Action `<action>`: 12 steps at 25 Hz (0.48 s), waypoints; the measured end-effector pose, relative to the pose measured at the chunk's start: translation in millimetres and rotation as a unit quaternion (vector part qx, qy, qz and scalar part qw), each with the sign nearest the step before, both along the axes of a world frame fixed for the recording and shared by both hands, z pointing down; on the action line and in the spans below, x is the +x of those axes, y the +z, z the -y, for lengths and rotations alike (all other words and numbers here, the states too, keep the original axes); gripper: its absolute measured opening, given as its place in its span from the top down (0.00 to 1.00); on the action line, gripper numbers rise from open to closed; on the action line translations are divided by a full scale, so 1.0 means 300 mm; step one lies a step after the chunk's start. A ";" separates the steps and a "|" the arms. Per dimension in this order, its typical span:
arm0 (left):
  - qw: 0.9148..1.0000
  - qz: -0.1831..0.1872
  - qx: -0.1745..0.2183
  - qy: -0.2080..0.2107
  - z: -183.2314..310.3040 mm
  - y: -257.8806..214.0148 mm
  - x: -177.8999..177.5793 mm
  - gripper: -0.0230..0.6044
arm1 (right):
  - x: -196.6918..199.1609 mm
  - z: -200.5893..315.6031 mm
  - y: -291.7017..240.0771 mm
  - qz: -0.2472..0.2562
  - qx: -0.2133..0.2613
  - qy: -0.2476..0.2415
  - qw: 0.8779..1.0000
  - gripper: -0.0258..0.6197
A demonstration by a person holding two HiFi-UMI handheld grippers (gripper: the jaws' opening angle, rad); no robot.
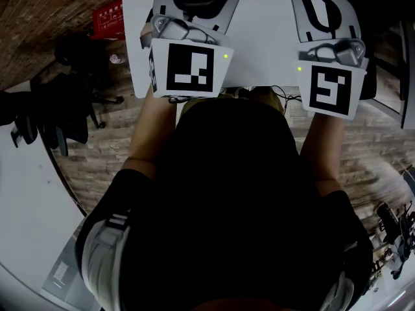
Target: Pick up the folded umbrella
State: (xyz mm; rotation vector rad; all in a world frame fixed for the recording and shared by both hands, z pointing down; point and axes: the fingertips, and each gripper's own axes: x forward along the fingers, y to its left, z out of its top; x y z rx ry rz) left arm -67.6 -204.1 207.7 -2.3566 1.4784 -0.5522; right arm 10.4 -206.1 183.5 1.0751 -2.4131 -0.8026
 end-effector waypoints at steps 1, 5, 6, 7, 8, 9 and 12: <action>1.000 -0.001 -0.001 0.000 0.002 0.001 -0.002 0.63 | -0.005 0.000 0.000 0.002 -0.002 -0.002 1.000 0.92; 1.000 -0.004 -0.006 -0.006 0.012 0.011 -0.008 0.63 | -0.012 0.004 0.005 0.003 -0.008 -0.008 1.000 0.92; 1.000 -0.004 -0.004 -0.005 0.014 0.010 -0.008 0.63 | -0.012 0.007 0.006 0.002 -0.008 -0.008 1.000 0.92; 1.000 -0.003 -0.003 -0.004 0.015 0.008 -0.006 0.63 | -0.011 0.009 0.006 0.000 -0.008 -0.008 1.000 0.92; 1.000 -0.003 -0.002 -0.004 0.015 0.005 -0.006 0.63 | -0.010 0.011 0.006 -0.001 -0.008 -0.007 1.000 0.92; 1.000 -0.002 -0.001 -0.004 0.016 0.002 -0.007 0.63 | -0.010 0.011 0.006 -0.002 -0.008 -0.007 1.000 0.92; 1.000 -0.005 -0.002 -0.006 0.015 0.003 -0.021 0.63 | -0.020 0.010 0.002 -0.002 -0.005 -0.009 1.000 0.92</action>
